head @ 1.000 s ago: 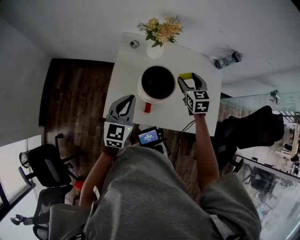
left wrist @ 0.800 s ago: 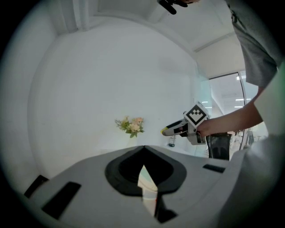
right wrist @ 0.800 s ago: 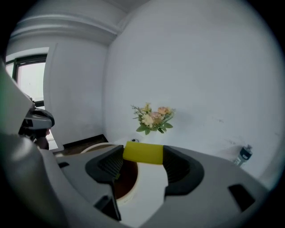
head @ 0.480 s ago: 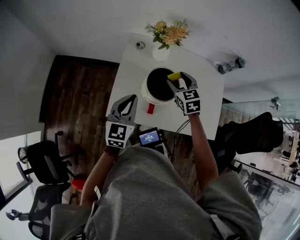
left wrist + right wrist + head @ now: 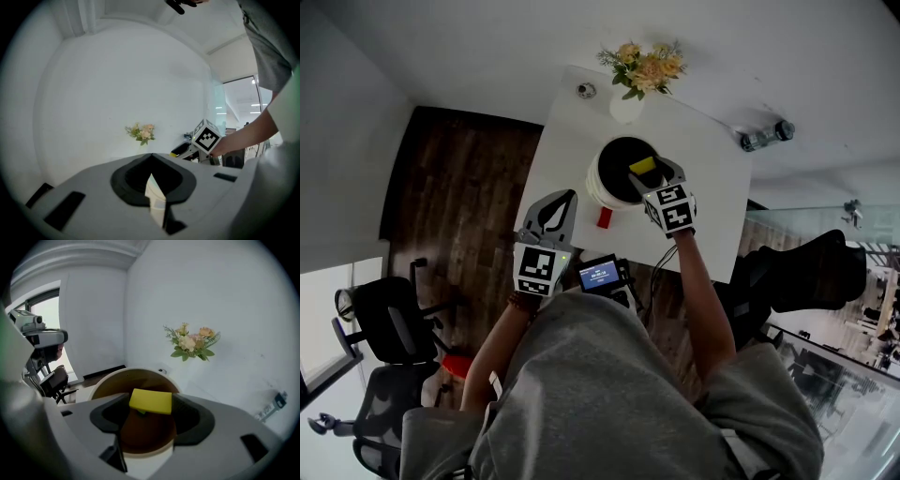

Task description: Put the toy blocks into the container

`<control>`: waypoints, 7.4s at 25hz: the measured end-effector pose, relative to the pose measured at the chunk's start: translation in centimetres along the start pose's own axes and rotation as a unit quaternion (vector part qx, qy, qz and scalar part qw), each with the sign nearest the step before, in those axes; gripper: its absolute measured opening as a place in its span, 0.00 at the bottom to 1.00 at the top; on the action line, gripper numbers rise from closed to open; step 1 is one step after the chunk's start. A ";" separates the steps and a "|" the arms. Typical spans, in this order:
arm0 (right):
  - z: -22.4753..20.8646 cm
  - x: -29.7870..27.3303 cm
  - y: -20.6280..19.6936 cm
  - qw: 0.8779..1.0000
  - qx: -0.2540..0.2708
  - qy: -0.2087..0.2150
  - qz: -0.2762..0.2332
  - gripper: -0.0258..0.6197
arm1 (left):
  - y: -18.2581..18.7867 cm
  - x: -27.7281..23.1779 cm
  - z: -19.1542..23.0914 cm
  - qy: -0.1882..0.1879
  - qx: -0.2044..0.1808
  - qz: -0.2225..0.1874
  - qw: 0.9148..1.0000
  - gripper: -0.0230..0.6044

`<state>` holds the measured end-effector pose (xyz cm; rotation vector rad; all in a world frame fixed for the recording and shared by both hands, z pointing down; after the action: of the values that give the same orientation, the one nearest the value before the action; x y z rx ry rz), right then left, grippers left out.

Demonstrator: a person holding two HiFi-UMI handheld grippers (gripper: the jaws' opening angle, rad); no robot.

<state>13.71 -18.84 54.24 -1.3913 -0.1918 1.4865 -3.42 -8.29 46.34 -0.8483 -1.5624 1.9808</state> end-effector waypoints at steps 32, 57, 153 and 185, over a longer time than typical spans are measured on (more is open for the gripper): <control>3.1 6.9 -11.3 0.998 -0.067 -0.013 0.003 0.47 | -2.7 1.5 -0.8 -0.027 -0.001 0.045 0.999 0.05; 15.5 -2.1 -14.9 0.966 -0.179 0.026 0.183 0.47 | -3.7 4.9 -0.1 -0.006 0.000 0.049 0.999 0.05; -3.1 3.7 2.7 0.995 -0.076 -0.054 -0.037 0.27 | -0.1 -2.2 0.5 -0.027 -0.013 0.011 1.000 0.05; 1.3 20.9 11.3 0.938 -0.127 -0.156 -0.282 0.12 | 10.3 0.1 -2.5 -0.081 -0.106 -0.085 0.987 0.05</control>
<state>10.99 -7.74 33.40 -1.1501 -0.9346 1.2052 -1.60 -8.99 35.93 -0.6205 -1.8987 1.8227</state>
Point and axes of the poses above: the fingertips, and each gripper's own axes: x backward along the fingers, z to its left, y out of its top, the point moved 2 cm from there along x, backward along the fingers, and after that the axes turned 15 degrees about -y, right-handed, at the moved point
